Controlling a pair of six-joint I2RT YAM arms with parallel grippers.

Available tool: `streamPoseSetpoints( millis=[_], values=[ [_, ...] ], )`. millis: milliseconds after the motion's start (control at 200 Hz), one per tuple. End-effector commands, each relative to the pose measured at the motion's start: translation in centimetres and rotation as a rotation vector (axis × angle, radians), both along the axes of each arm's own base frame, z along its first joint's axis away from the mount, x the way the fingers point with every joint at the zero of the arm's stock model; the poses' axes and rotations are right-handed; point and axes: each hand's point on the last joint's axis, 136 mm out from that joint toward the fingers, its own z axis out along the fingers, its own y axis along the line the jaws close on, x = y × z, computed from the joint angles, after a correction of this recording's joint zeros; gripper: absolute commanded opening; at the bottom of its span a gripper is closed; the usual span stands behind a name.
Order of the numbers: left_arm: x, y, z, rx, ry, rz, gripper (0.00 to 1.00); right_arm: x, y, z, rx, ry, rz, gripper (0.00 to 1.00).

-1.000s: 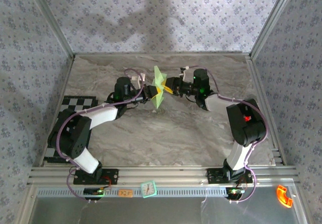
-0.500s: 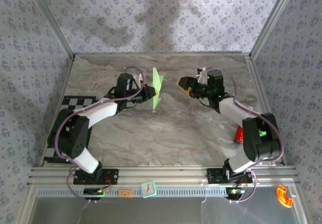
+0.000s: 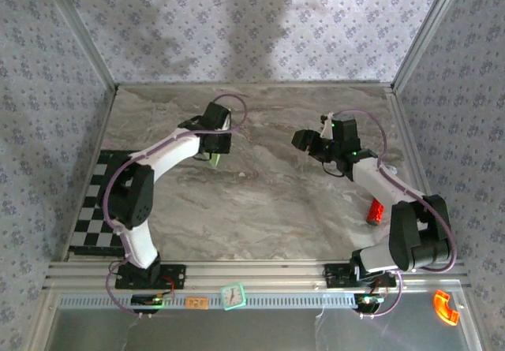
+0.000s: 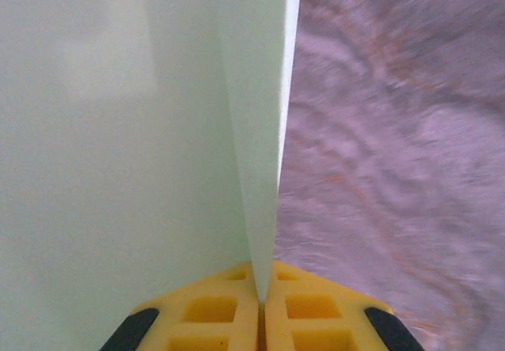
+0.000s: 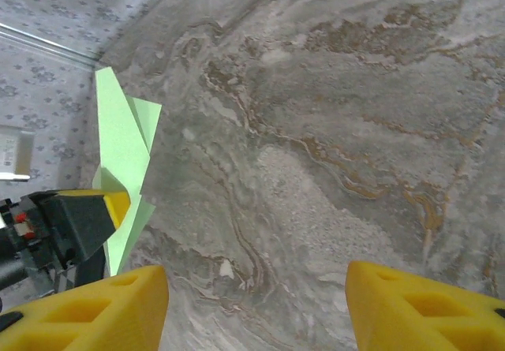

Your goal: Fold a paper plane with a square sheet of paper (pick it up from the middle)

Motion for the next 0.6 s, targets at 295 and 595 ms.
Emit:
streamPoseSetpoints(
  millis=[295, 595],
  values=[
    [0.5, 2.0, -4.0, 0.532, -0.019, -0.053, 0.1, -0.7, -1.5, -1.5, -0.054, 0.032, -0.034, 0.63],
    [-1.1, -0.2, -6.4, 0.596, -0.017, -0.1, 0.13, -0.9, -1.7, -2.4, -0.056, 0.057, -0.038, 0.63]
  ],
)
